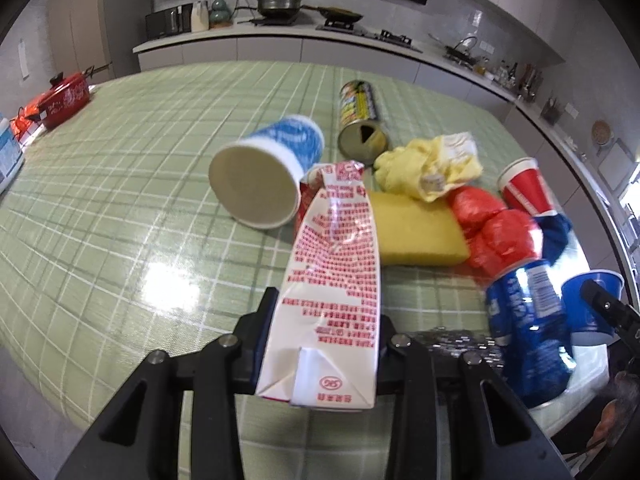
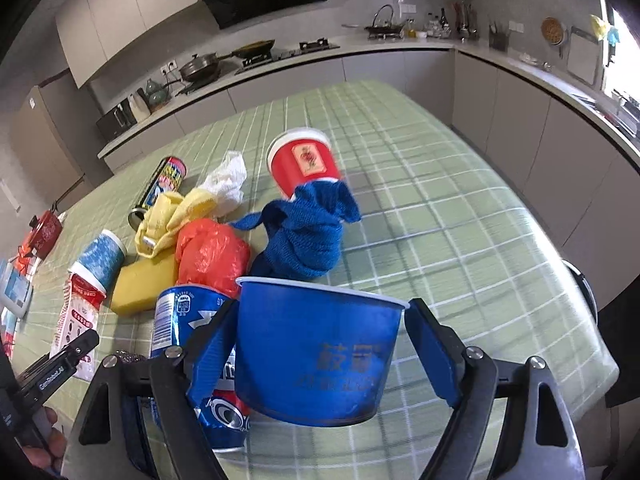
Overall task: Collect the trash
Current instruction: 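Carry carton and bowl over the black bin and open both tools to drop them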
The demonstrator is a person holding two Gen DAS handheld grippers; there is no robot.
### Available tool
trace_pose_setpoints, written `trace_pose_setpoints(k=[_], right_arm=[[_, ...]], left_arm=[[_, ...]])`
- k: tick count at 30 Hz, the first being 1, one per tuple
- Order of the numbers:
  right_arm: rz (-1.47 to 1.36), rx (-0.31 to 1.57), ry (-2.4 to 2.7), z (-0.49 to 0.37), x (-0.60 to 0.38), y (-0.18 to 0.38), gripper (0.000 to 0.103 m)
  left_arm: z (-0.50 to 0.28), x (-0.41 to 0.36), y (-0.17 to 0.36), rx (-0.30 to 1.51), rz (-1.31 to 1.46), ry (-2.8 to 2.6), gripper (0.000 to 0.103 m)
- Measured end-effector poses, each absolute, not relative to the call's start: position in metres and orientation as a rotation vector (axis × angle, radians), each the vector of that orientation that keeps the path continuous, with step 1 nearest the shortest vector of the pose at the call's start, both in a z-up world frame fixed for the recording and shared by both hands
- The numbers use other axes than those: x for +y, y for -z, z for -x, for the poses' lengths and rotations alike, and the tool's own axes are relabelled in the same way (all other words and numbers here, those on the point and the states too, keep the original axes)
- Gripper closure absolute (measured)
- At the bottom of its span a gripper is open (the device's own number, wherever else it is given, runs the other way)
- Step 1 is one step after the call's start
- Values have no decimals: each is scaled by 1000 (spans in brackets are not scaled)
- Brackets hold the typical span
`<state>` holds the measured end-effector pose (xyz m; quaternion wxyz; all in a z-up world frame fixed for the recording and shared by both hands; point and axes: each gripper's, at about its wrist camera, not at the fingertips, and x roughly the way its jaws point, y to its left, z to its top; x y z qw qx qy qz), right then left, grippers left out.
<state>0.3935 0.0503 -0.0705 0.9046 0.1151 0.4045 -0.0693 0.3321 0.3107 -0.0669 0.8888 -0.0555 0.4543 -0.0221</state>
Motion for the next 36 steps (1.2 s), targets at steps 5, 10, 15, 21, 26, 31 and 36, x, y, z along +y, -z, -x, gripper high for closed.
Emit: trace_pose_setpoints(k=[5,10,15,21,26,31,36], right_arm=[[-252,801,191,-372,38,59,18],[-285,774,271,-340,12,47,18],[-303,740,343,-306,-27,35,18],[-340,690,406,-271,-99,30,18],[-371,688,418,-249,-200,43,18],[-378,742,392,-248,-306,60,18],[-378,799,375,-254,-378,79,18]], left_arm=[[-326,297,44,897,93,111,66],[-326,265,30,873,69,225,66],[-322,214,19,856,49,349,66],[-313,124,13,847,13,486,66],[-306,25,26,871,0,555,66],[-305,-85,48,936,11,574,66],[-304,-165,76,1021,-5,570,66]])
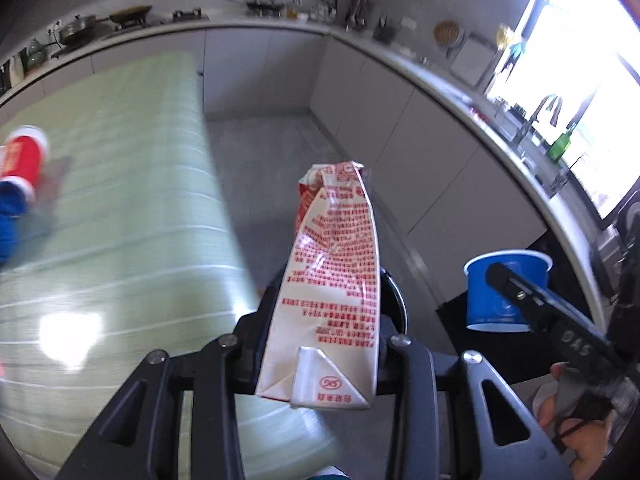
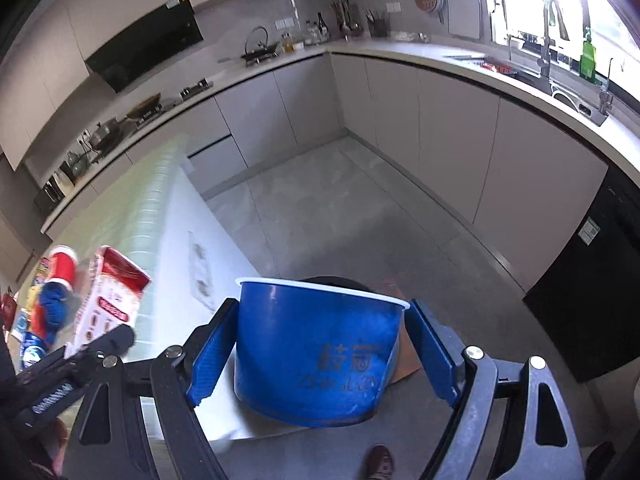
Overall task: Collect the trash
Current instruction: 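Carry carton and bowl over the black bin and open both tools to drop them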
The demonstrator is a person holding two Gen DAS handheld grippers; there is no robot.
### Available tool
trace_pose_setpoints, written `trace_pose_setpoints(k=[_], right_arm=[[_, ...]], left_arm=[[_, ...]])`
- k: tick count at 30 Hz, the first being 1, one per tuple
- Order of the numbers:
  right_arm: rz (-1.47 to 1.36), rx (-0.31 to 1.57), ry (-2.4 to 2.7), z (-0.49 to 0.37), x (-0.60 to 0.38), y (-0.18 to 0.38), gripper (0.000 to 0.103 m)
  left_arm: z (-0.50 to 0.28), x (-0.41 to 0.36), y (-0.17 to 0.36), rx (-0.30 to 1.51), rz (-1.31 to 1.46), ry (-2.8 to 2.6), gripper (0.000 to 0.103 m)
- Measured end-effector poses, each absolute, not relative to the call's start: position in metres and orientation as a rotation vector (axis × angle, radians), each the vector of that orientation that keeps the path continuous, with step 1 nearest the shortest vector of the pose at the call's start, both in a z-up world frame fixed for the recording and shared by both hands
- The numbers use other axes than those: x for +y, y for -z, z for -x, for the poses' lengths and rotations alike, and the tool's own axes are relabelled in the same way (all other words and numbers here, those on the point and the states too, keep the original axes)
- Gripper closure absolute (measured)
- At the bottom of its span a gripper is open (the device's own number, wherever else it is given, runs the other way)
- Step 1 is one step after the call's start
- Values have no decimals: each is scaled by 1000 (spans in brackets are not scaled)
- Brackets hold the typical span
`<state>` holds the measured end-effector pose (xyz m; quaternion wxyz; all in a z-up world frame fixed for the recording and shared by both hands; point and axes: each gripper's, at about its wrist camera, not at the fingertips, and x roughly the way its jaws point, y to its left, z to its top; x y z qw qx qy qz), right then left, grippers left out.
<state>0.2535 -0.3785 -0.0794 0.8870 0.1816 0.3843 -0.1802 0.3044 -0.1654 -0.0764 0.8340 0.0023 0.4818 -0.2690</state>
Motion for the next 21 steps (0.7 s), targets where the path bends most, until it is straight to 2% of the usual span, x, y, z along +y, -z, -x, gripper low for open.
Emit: trace_pose_setpoints(k=[7,8,10,12,21], right_arm=[[-399,898,310,-282,-421,128,18],[-408,911,299,-285,-424,136,18],[-412,933,280,-294,-431,150,18],[-412,956,257,-302,-431,163,18],[-386,1059,191,-339,-416,198,16]], left_arm=[[-319,-225,130,1175,-82,517,64],[-321,-229,136,1201,-86,511,61],[-326,-234,143,1226,-108,481,48],[-326,-232,139,1207,-110,450,41],[-317,-191,85,1067,-81,357,34]])
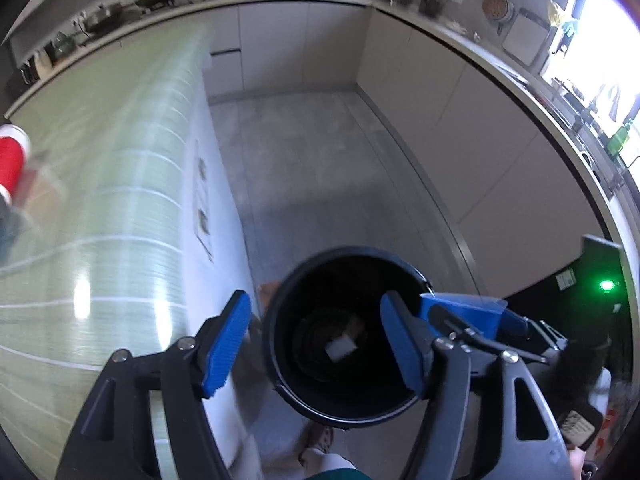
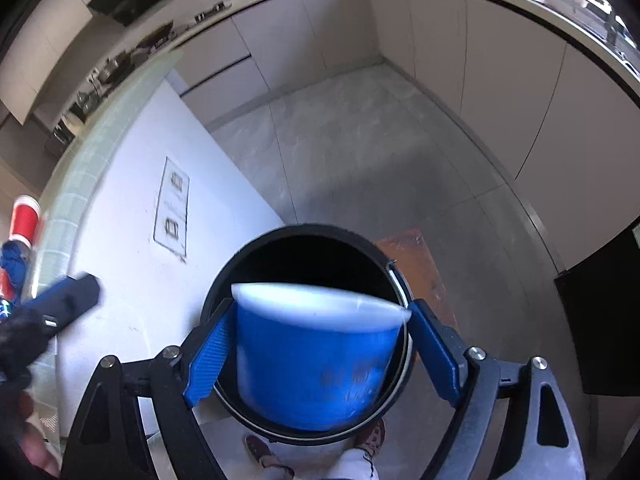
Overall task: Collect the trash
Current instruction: 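Carry carton and bowl over the black bin and open both tools to drop them, then move both tools back to the table toward the Pepsi can and paper cup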
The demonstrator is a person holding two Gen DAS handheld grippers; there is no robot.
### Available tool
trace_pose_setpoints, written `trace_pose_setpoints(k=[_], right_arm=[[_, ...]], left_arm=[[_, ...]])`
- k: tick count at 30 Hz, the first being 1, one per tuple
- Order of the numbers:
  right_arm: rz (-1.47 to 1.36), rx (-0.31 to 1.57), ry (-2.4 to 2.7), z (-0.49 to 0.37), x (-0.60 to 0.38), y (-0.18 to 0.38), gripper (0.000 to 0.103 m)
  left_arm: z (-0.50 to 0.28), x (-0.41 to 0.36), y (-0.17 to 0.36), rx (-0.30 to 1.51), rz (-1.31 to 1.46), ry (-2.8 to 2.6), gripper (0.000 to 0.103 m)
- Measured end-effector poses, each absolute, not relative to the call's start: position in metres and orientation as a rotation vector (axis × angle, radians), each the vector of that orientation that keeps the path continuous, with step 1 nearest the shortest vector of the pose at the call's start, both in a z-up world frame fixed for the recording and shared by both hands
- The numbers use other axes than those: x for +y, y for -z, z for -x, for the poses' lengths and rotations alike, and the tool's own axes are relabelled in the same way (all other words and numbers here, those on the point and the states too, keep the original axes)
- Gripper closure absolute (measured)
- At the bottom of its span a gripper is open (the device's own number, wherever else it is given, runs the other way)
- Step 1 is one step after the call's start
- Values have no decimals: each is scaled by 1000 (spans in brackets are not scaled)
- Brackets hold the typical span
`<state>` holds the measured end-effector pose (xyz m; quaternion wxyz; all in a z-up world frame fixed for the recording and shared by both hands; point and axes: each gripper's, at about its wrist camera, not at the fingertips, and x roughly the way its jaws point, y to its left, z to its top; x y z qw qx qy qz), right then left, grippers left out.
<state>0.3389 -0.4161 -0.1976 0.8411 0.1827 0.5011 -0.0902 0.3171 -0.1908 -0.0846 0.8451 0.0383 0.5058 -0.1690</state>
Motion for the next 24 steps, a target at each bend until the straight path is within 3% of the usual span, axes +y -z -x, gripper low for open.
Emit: trace_pose_setpoints(k=[14,24], right_arm=[[-355,915,246,-314,-375,127,15],[-309,828,154,-314,-257,69,15]], left_arm=[[-304,-145,34,983,-38,375,34],[-291,-29,1,910,3,294,34]])
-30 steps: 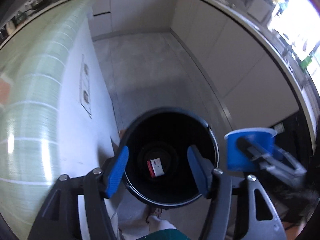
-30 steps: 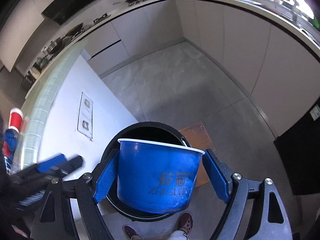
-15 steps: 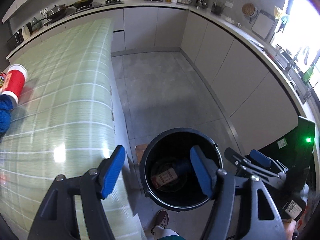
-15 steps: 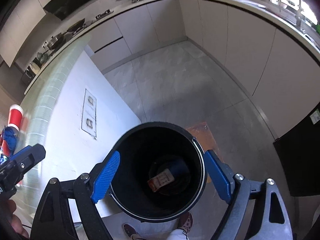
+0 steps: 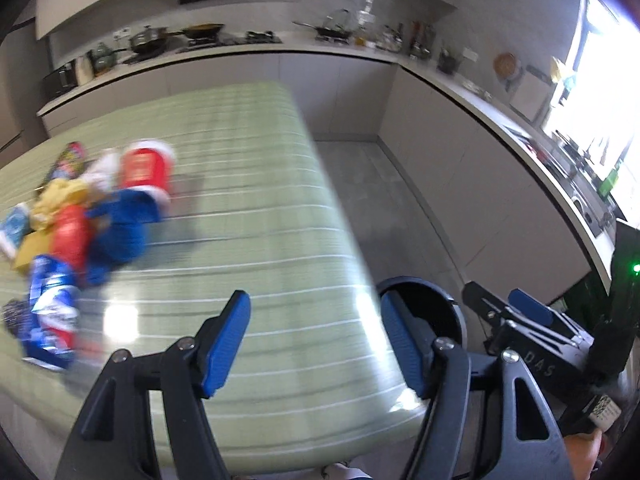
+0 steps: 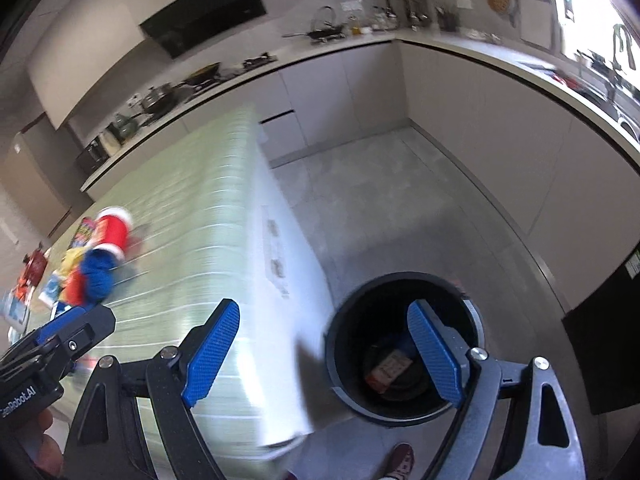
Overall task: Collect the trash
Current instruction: 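Move both tools back to the table toward the Pepsi can and paper cup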
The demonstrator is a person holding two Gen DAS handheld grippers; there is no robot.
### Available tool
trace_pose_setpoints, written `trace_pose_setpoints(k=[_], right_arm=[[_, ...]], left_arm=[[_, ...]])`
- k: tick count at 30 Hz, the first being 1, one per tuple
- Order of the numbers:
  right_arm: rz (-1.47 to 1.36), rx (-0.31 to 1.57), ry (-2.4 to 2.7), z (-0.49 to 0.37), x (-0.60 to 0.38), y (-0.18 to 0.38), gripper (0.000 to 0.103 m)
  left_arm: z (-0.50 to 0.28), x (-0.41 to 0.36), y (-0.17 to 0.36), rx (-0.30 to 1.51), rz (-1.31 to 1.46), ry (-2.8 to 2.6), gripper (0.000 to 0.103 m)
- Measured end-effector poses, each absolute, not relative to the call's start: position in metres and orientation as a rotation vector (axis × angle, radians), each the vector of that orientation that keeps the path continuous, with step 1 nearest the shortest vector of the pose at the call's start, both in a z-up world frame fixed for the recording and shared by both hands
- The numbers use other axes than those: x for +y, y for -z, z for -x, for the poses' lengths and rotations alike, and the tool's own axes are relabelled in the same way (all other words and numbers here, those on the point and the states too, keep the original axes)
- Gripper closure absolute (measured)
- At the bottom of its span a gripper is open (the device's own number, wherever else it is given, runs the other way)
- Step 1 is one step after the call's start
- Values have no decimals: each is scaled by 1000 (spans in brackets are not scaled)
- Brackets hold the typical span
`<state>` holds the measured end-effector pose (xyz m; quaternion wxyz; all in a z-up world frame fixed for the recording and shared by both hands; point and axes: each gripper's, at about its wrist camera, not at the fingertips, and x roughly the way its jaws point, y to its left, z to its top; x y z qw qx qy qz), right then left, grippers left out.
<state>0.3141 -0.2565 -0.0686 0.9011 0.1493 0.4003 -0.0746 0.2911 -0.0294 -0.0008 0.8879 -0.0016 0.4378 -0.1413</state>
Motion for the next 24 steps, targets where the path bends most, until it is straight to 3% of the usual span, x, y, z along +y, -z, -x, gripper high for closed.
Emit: trace_pose_setpoints(k=[16,24], right_arm=[[-236,831,-43,-344,-17,68,15],[-179,873,-171,-368,60,71,15]], left_arm=[[-283,207,13,902,88,44,34],[-284,268,25,923,148,-55,34]])
